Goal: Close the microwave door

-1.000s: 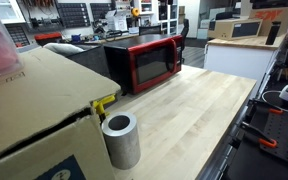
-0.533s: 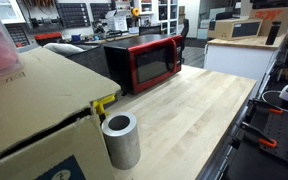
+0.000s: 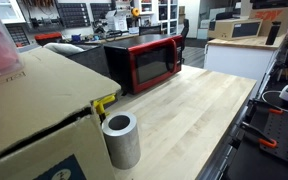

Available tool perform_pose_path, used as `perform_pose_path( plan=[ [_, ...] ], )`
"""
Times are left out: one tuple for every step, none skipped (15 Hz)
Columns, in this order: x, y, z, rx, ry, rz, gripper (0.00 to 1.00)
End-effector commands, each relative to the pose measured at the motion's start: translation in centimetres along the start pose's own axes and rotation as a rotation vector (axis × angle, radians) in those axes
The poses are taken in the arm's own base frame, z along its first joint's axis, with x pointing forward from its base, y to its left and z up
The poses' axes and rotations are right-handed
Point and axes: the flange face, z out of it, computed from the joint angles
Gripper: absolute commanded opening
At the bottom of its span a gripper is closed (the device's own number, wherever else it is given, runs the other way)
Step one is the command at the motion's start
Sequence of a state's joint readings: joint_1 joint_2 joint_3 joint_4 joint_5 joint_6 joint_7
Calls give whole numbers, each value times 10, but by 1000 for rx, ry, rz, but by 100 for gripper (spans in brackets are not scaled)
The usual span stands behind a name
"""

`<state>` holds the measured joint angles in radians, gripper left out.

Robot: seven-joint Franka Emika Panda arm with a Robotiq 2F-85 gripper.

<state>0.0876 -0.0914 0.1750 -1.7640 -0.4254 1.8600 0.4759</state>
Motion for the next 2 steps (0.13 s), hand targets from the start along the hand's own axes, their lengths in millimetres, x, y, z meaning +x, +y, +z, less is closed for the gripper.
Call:
perform_pose_path(
  plan=[
    [0, -1, -1, 0, -1, -1, 100],
    [0, -1, 0, 0, -2, -1, 100]
  ],
)
